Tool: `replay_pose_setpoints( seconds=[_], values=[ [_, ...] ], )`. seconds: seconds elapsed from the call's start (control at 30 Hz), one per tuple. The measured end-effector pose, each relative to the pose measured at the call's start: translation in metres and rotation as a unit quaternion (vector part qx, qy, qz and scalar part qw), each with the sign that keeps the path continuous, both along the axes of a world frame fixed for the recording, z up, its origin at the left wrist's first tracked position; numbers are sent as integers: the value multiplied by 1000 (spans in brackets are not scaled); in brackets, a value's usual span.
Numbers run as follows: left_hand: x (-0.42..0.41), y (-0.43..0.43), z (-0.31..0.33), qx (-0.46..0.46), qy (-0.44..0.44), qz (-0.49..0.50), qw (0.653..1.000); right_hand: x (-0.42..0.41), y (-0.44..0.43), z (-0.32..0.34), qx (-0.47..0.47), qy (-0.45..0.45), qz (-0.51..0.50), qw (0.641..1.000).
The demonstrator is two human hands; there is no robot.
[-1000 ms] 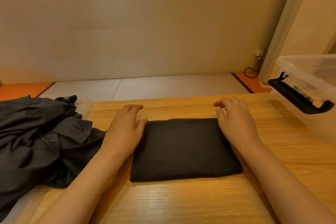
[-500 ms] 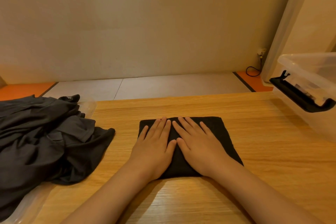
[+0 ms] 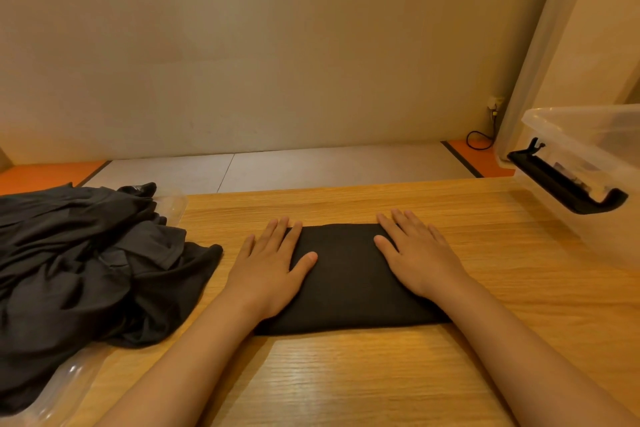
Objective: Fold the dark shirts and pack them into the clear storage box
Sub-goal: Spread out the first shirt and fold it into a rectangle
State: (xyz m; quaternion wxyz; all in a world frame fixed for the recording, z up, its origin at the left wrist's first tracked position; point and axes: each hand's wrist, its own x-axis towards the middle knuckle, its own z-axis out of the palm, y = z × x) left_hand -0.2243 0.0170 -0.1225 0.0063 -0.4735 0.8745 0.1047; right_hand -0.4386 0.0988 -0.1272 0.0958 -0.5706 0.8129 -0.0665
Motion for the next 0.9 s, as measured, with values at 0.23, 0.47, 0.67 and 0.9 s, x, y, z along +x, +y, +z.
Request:
replay_pose_setpoints(
  seconds=[0.23, 0.47, 0.67, 0.9],
  values=[
    [4, -11, -4, 2, 25, 34, 999, 0, -4, -3, -16, 5, -19, 1000],
    [8, -1, 2, -9, 85, 54, 995, 7, 4, 5, -33, 8, -28, 999],
    [-2, 51, 25, -87, 103, -20, 991, 60, 38, 29, -151, 46, 36, 987],
    [-10, 72, -7, -71, 21, -25, 997, 79, 43, -3, -49, 44, 77, 995]
  ],
)
